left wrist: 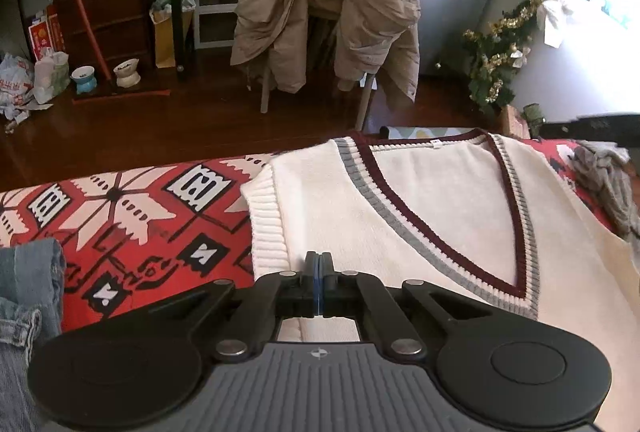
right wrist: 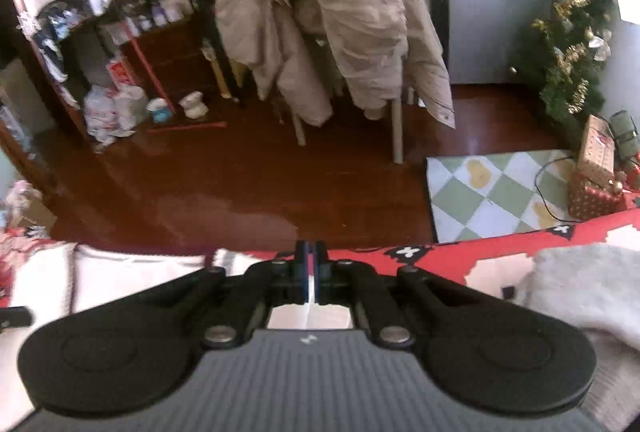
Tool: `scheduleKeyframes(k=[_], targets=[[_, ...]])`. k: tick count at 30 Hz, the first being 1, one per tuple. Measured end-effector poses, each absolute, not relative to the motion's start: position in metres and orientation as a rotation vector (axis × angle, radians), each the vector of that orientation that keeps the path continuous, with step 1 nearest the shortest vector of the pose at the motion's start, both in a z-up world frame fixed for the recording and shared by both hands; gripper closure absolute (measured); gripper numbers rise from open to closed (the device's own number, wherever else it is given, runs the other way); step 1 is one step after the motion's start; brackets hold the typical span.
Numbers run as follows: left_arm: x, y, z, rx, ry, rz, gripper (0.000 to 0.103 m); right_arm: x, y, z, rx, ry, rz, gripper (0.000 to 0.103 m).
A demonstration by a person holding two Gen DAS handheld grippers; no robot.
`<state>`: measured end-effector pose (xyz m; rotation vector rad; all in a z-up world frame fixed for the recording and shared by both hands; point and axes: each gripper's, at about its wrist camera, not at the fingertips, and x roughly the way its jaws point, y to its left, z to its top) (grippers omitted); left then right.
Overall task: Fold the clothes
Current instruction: 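Smooth the folded sweater near the V-neck with both grippers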
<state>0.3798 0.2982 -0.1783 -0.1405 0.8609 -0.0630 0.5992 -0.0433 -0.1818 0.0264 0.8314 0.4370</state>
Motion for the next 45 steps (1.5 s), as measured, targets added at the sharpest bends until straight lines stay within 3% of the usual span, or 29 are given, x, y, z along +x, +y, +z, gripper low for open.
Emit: scheduleKeyframes(k=[15, 20, 26, 33, 37, 45], targets=[[0.476, 0.309, -0.174, -0.083, 0.834, 0.083, 0.103, 0.489, -0.032, -0.183, -0.056, 0.93, 0.649, 0.096], [0.457, 0.325, -0.151, -0.202, 0.785, 0.045, 0.103, 0.475, -0.002, -0.169, -0.074, 0.891, 0.739, 0.096], [0.401, 0.32, -0.16, -0.23, 0.859, -0.028, 0.103, 0.453, 0.073, -0.161, -0.139, 0.862, 0.875, 0.097], [0.388, 0.321, -0.178, -0.232, 0.867, -0.035, 0.103, 0.461, 0.152, -0.185, -0.195, 0.886, 0.907, 0.098], [0.403, 0.331, -0.181, -0.24, 0.853, -0.034, 0.102, 0.485, 0.171, -0.192, -0.145, 0.874, 0.879, 0.103], [0.412, 0.348, -0.182, -0.268, 0.822, -0.021, 0.101, 0.537, 0.202, -0.192, -0.071, 0.89, 0.79, 0.103]])
